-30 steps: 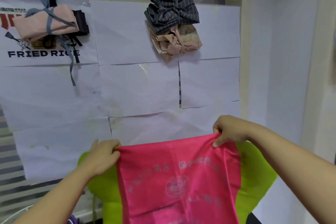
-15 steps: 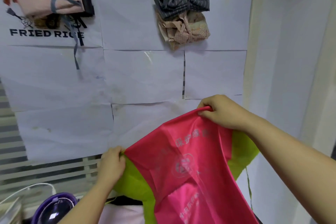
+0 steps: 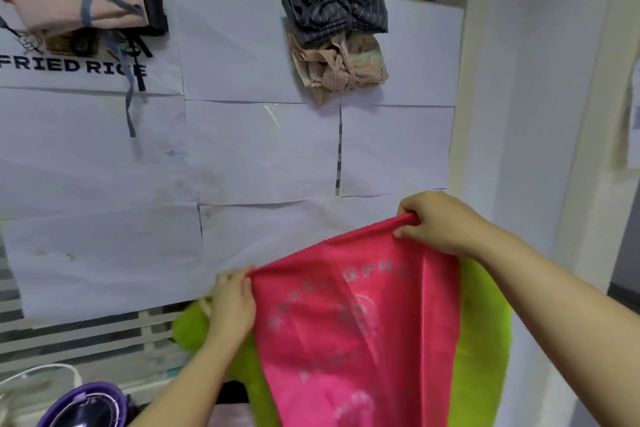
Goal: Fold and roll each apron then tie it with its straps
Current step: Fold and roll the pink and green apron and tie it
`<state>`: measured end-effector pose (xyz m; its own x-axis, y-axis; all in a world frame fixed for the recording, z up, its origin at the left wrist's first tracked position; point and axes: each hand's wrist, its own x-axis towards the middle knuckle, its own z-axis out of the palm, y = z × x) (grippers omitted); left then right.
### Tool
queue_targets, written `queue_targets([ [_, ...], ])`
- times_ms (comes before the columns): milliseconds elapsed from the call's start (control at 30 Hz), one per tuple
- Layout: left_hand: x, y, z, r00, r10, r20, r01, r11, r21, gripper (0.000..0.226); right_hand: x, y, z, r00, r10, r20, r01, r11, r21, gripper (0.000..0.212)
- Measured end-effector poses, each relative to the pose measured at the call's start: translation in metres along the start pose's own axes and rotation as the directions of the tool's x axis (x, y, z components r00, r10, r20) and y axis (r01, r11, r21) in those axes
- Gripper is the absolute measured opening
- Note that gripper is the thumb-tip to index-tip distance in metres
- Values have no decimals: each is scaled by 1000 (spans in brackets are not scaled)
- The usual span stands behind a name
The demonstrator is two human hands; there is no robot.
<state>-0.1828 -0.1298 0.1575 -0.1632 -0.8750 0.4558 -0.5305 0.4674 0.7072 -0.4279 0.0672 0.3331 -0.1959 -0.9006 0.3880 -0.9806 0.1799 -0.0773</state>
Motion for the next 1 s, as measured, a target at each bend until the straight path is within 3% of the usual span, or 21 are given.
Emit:
queue_targets([
  [100, 21, 46, -37, 981, 152, -120, -131, 978, 161, 34, -2, 19, 15, 984, 80, 157, -70, 995, -67, 32],
  [200, 40, 71, -67, 922, 379, -82, -339, 891, 304, 40, -8, 29, 32, 974, 86, 208, -85, 996, -13, 32],
  [267, 53, 79, -83, 882, 470, -23, -418, 805, 421, 45, -8, 32, 39, 986, 104, 129, -104, 995, -9, 25],
  [367, 61, 90, -106, 835, 542, 94, -512, 704, 492, 49, -4, 35, 45, 985, 127, -118, -119, 990, 74, 22],
  [467, 62, 81, -122, 859, 480, 178, -505, 735, 453, 44, -3, 34, 39, 970, 104, -219, -60, 979, 197, 35],
  [600, 53, 65, -127, 837, 404, 369, -543, 695, 471, 78, -3, 37, 26, 995, 57, -77, -43, 984, 170, 49],
  [633, 51, 63, -128, 831, 376, 409, -548, 676, 493, 76, -2, 40, 23, 998, 52, -26, -48, 988, 145, 49],
  [733, 54, 52, -131, 821, 330, 465, -561, 619, 550, 39, 3, 45, 9, 995, 78, 65, -78, 997, 10, 41],
  [833, 59, 53, -136, 850, 311, 426, -522, 610, 596, 18, 8, 44, 1, 980, 157, 119, -128, 967, -222, 22],
  [867, 59, 55, -138, 877, 278, 393, -480, 559, 676, 15, 10, 42, 2, 972, 205, 116, -159, 934, -321, 17],
  [933, 60, 58, -135, 921, 194, 339, -388, 363, 847, 16, 12, 38, 12, 950, 298, 91, -218, 844, -490, 25],
  [1000, 56, 64, -131, 969, 72, 237, -248, 280, 927, 27, 14, 36, 22, 934, 350, 72, -257, 799, -544, 33],
])
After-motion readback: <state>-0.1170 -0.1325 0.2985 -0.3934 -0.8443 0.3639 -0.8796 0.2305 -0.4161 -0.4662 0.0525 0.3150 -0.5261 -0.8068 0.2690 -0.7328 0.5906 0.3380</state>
